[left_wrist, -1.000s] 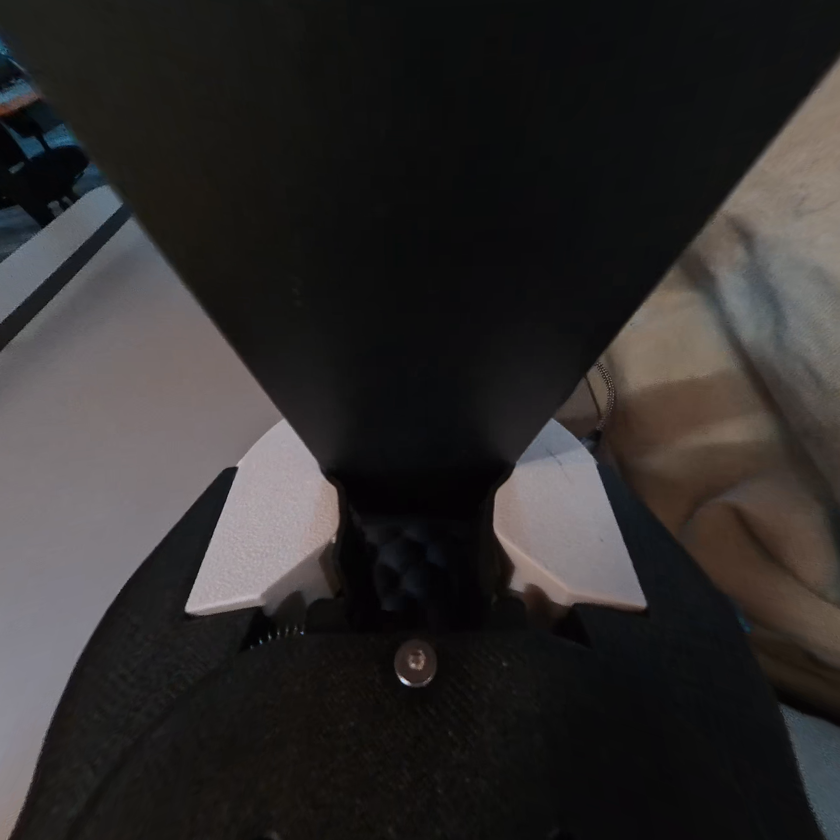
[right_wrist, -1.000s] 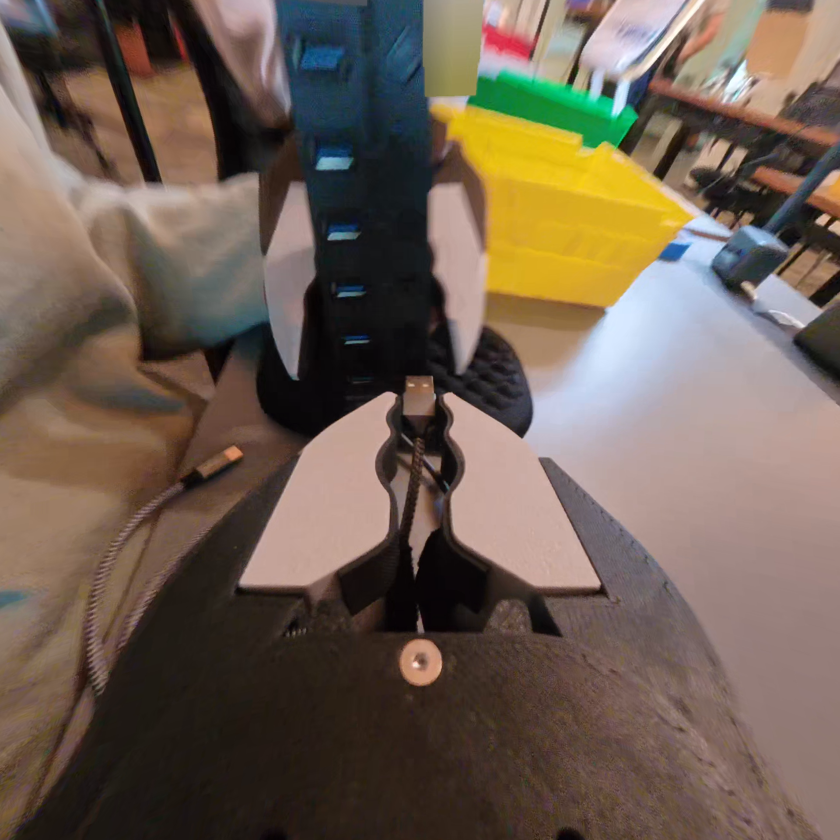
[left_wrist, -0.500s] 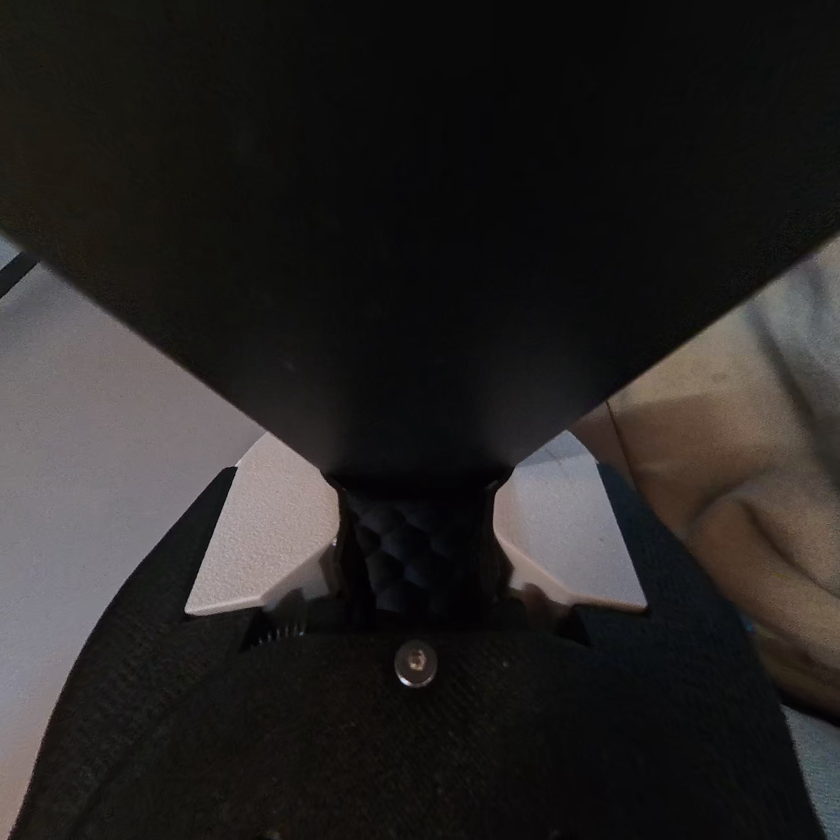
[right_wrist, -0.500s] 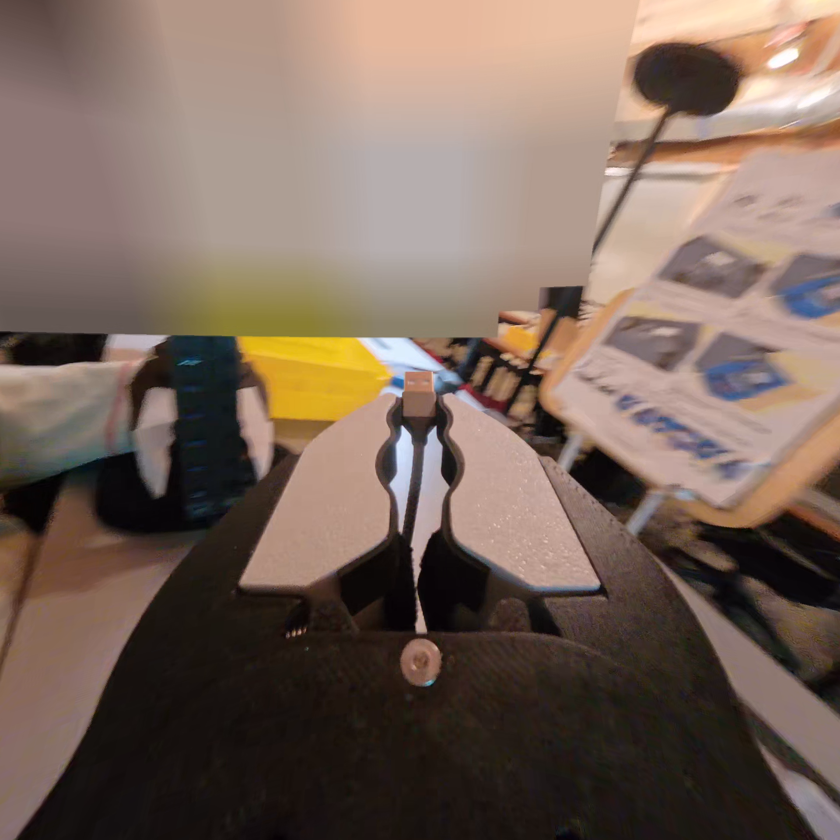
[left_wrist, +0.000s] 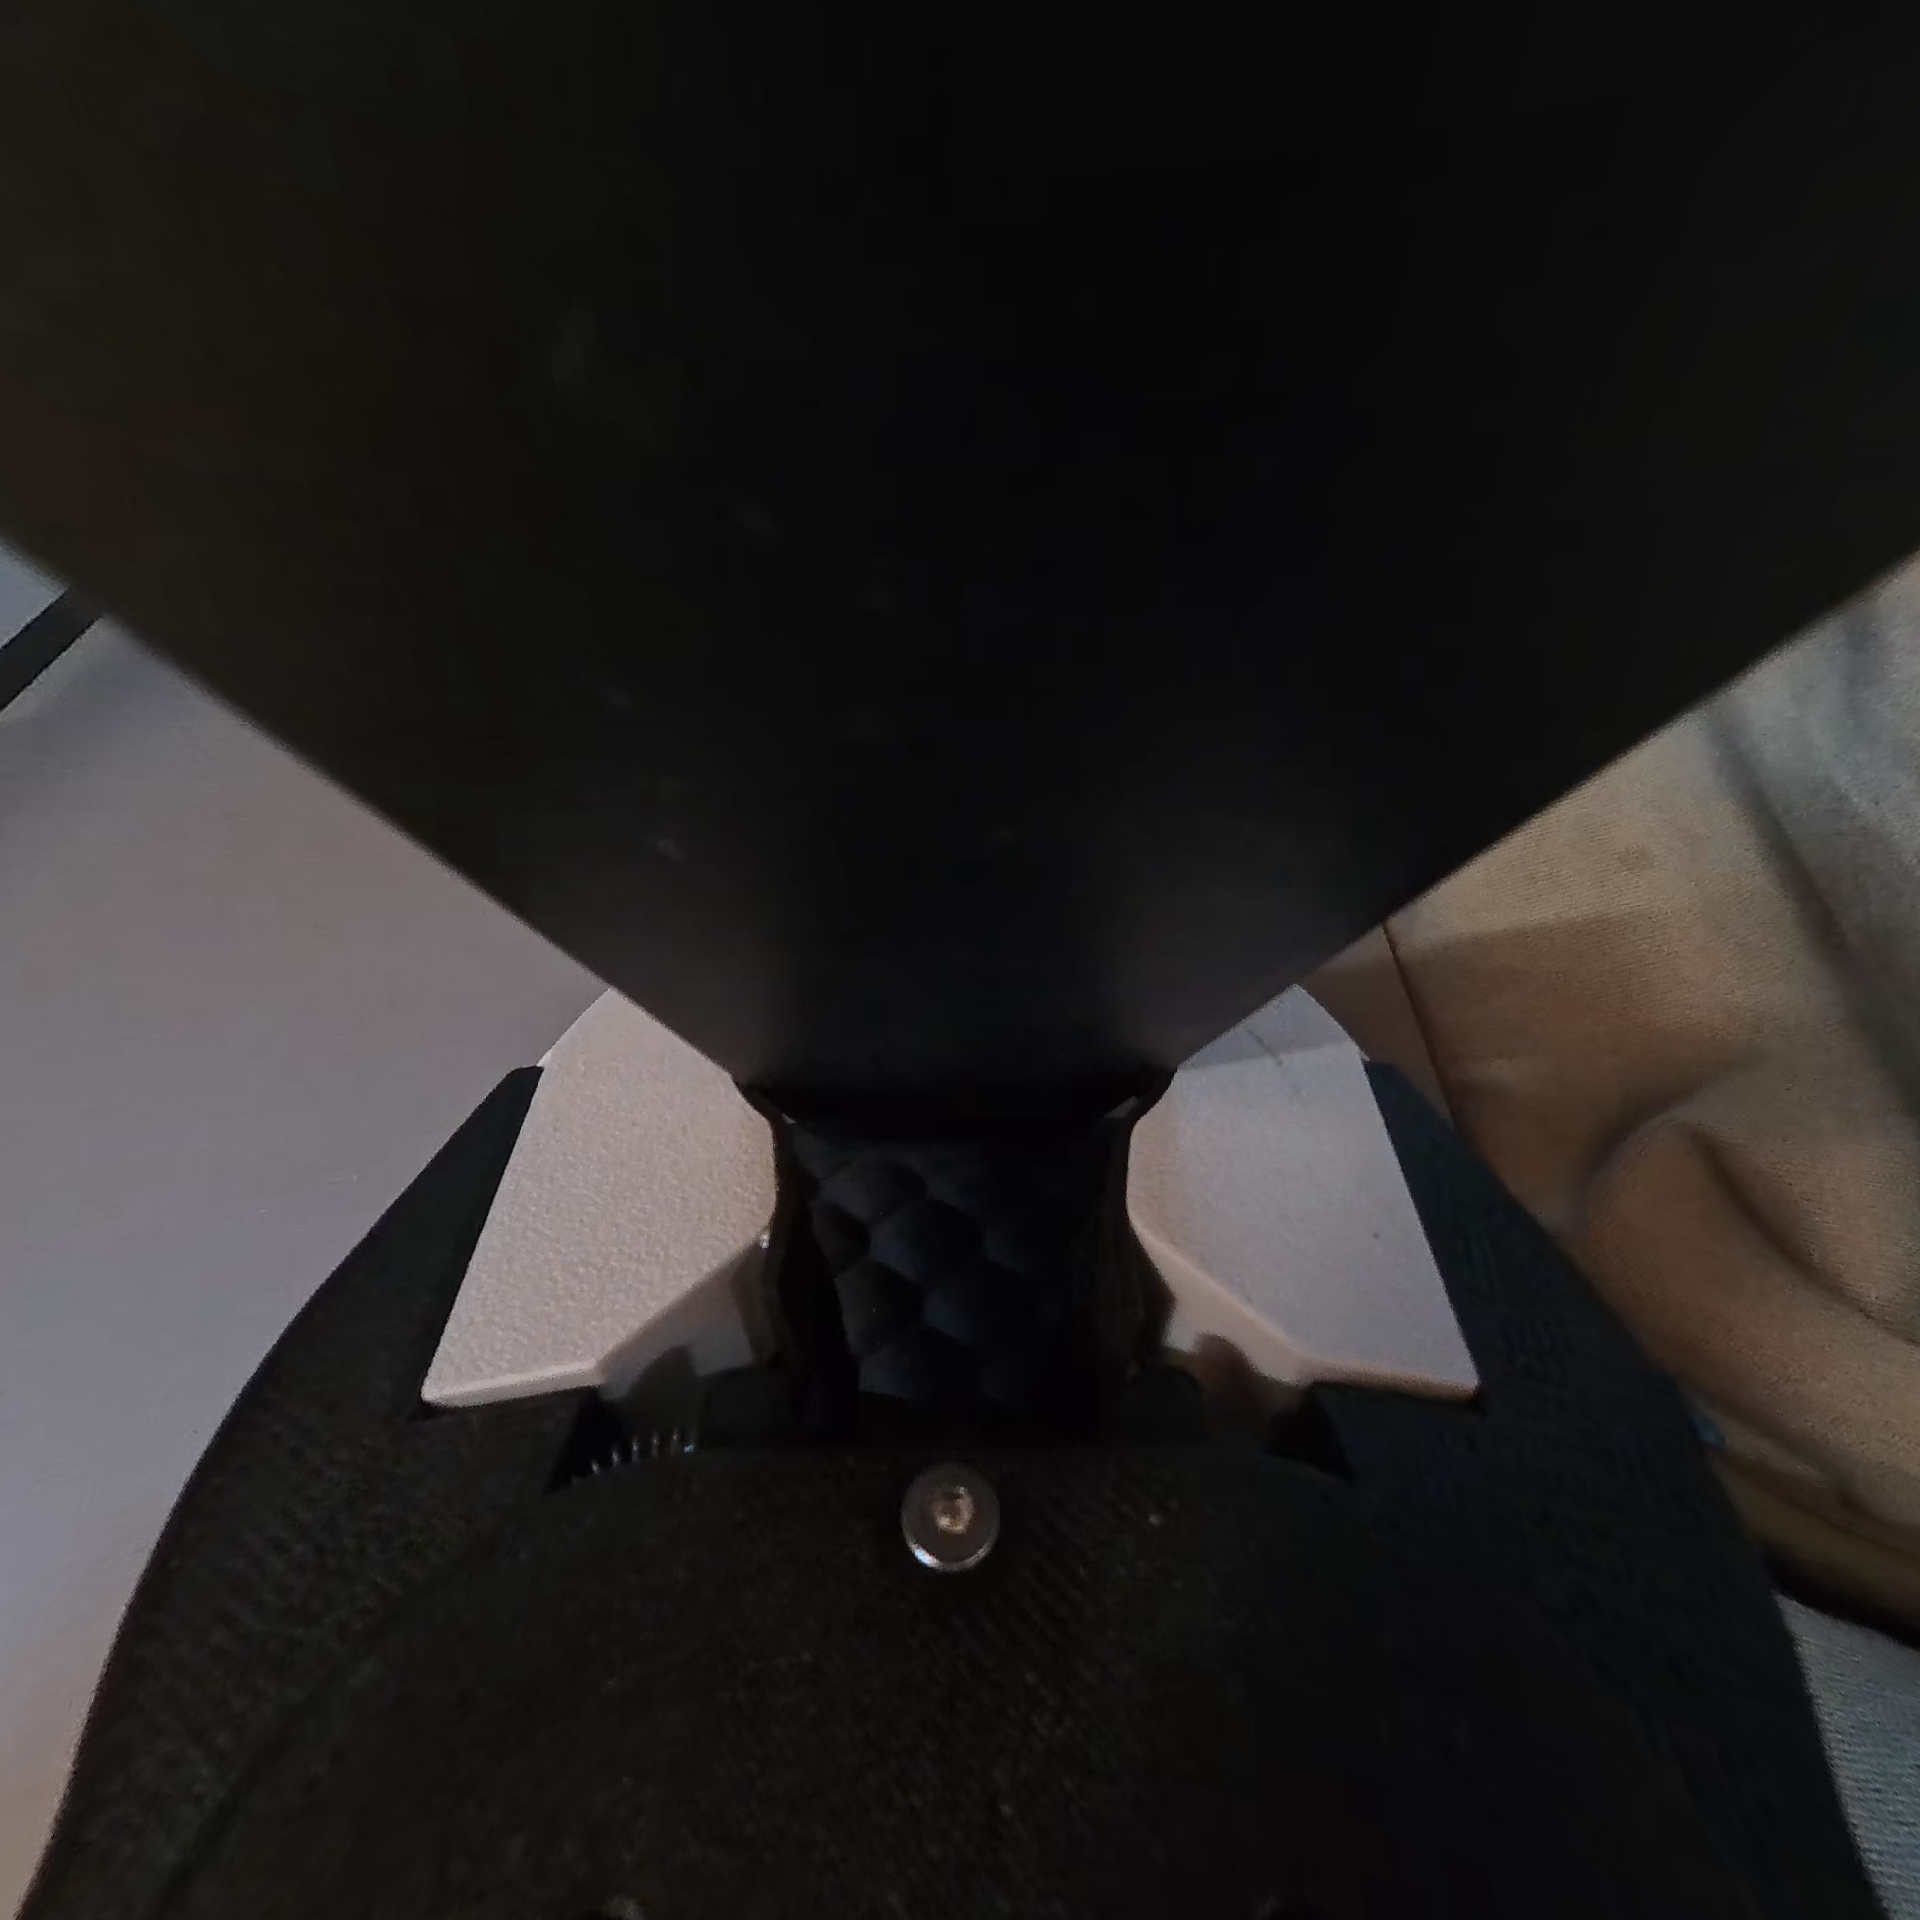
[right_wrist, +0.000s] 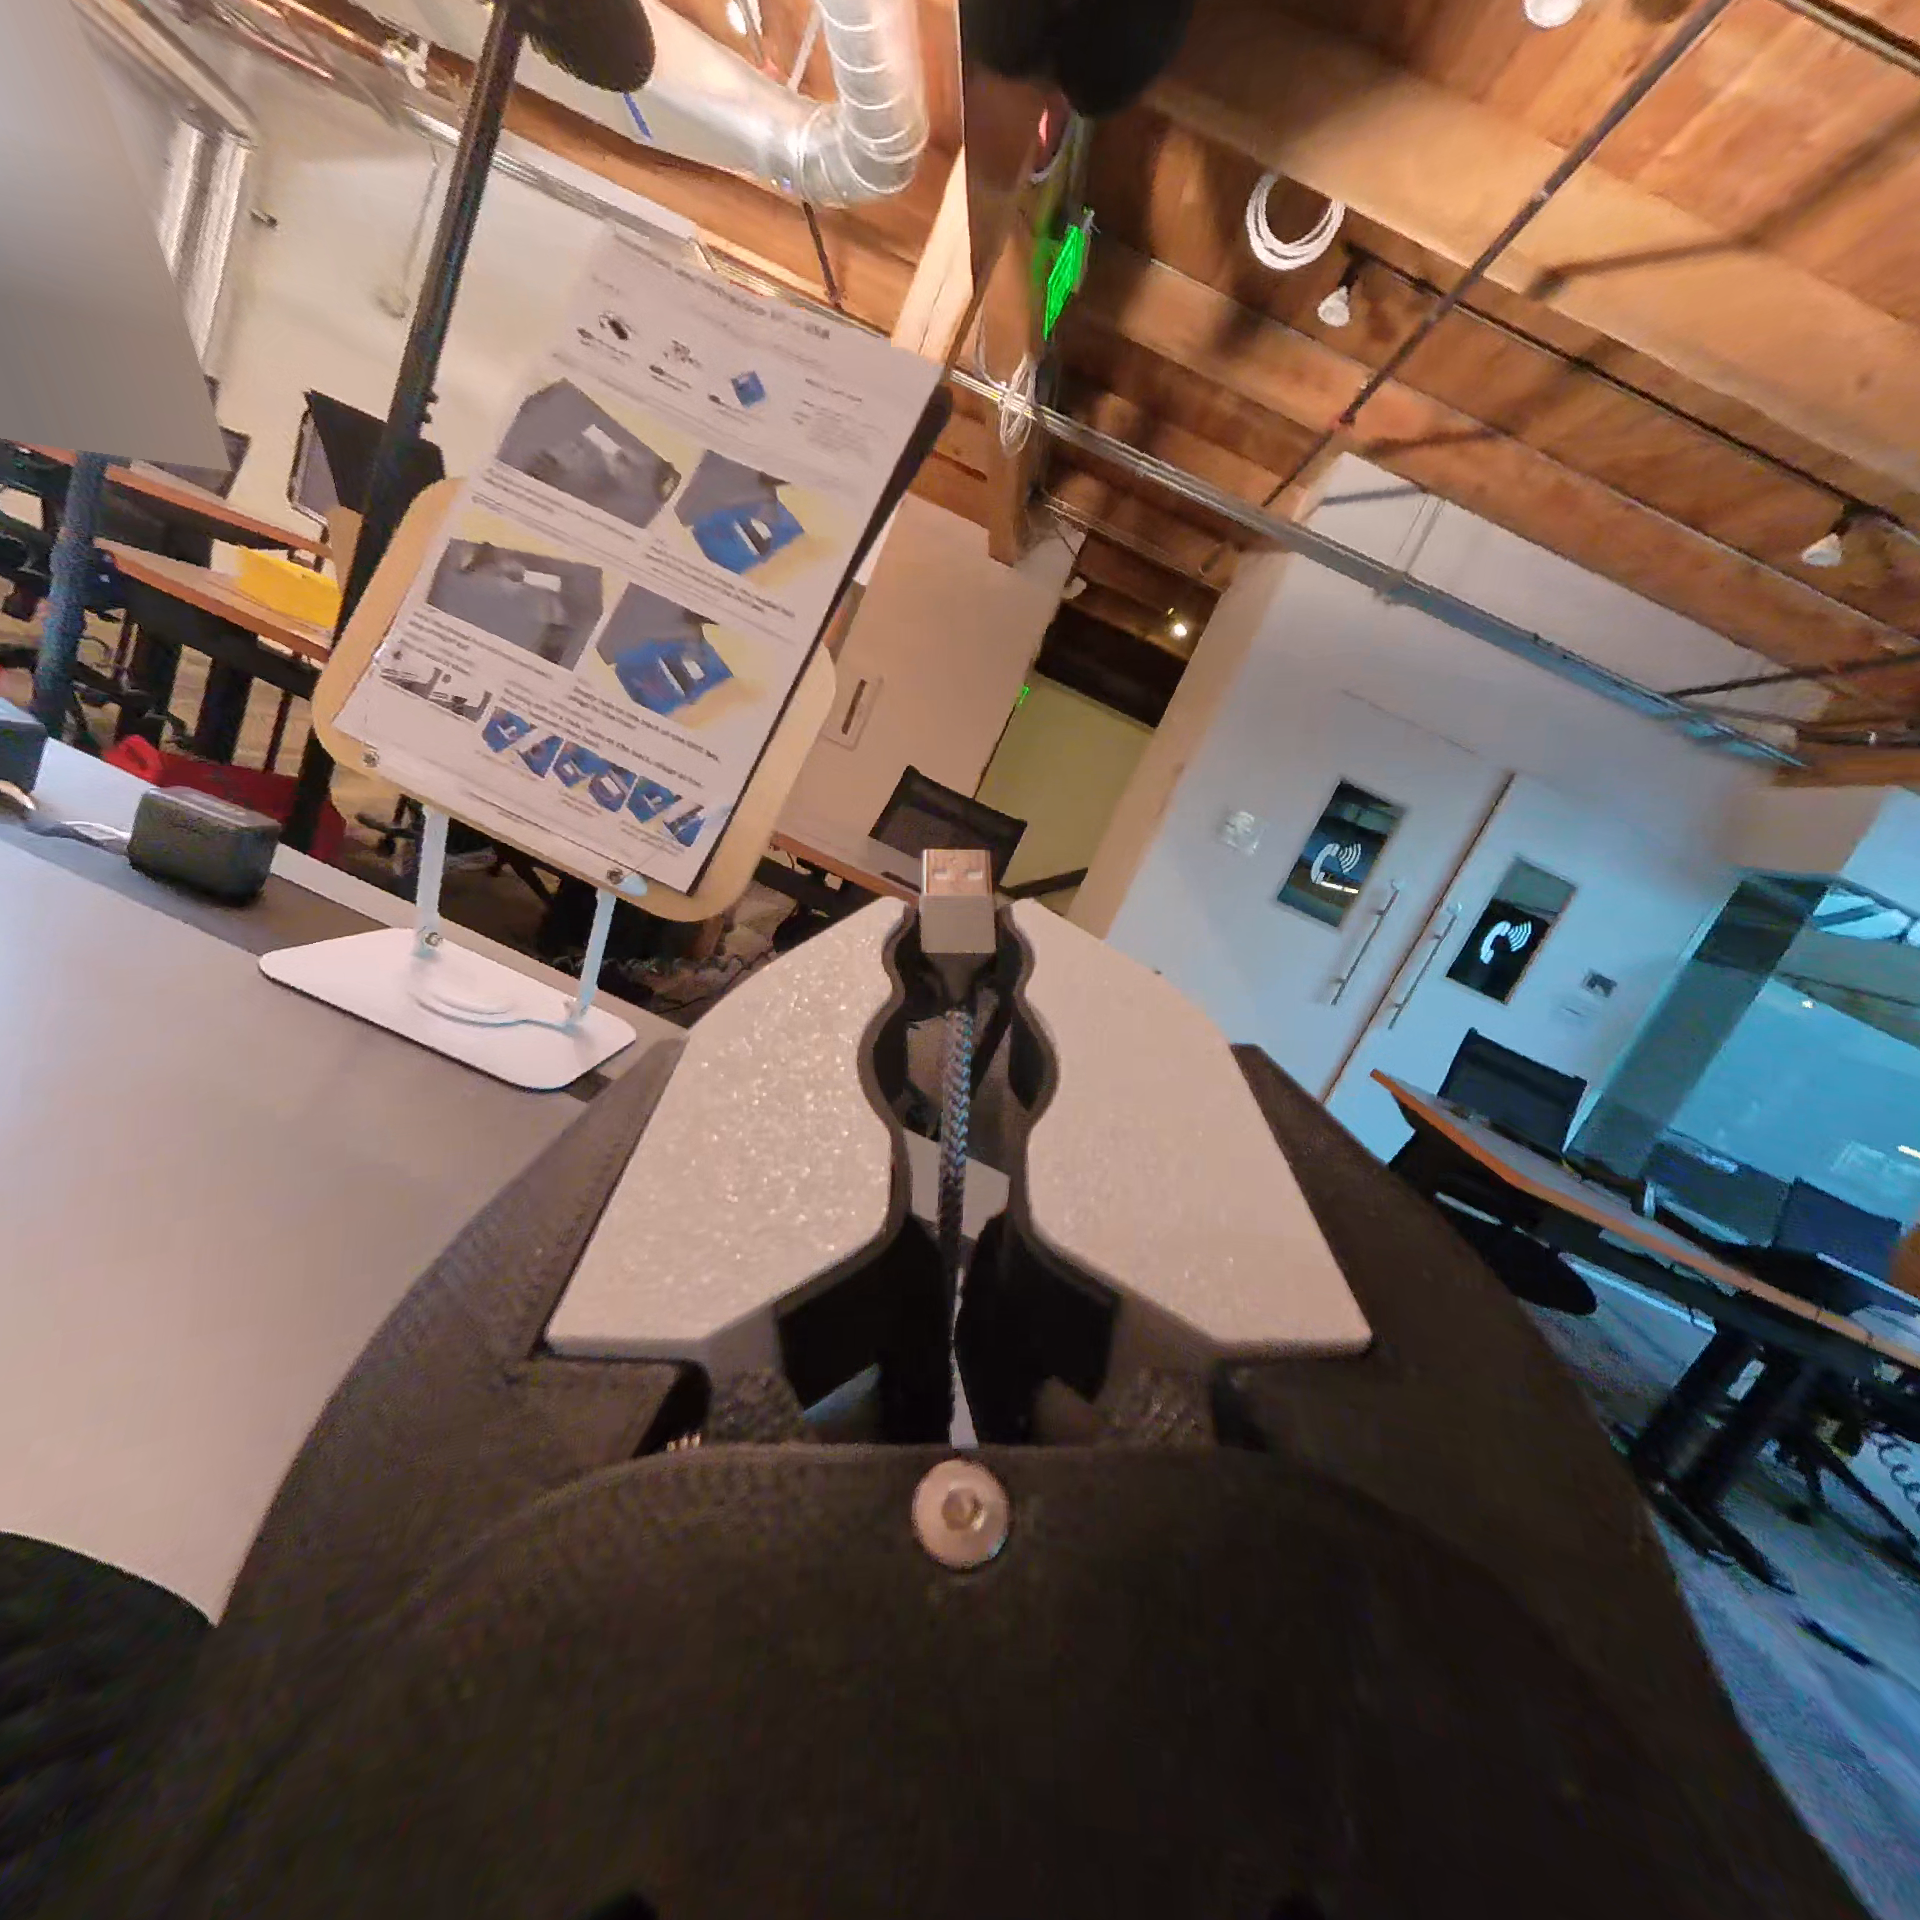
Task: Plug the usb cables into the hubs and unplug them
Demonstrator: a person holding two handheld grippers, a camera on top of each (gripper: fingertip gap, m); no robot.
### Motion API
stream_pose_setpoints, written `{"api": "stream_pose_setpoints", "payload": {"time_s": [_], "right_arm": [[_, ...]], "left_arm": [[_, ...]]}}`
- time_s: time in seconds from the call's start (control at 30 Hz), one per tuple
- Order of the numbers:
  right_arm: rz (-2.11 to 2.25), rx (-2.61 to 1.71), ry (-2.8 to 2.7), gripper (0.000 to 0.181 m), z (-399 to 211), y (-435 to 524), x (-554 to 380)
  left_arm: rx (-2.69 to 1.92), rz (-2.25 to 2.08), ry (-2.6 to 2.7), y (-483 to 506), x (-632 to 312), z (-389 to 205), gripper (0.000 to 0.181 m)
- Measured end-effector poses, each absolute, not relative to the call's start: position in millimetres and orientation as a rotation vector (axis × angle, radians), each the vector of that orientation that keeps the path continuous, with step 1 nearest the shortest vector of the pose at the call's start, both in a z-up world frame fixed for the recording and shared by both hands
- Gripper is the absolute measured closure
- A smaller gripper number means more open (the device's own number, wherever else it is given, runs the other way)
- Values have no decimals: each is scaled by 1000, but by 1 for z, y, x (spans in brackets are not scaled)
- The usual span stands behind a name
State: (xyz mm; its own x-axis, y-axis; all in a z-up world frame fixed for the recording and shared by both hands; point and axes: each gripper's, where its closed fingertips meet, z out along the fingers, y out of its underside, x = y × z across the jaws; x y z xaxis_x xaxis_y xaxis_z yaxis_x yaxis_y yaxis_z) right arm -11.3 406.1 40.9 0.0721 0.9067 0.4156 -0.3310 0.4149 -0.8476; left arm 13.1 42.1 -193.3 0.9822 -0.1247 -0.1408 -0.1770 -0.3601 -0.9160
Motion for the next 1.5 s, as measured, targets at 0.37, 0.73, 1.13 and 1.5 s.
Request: {"api": "stream_pose_setpoints", "payload": {"time_s": [0.37, 0.73, 1.13, 1.5], "right_arm": [[626, -1011, -1639, 162, -121, 463, -56], [858, -528, -1723, 135, -85, 308, -52], [1517, 47, -2454, 115, -207, 8, 7], [1571, 26, -2267, 126, -189, -12, 4]], "left_arm": [[-1943, 51, 211, 42, 13, -193, 116], [-1940, 44, 205, 42, 12, -193, 117], [-1722, 32, 217, 30, 14, -164, 117], [-1584, 47, 274, 40, 26, -141, 117]]}}
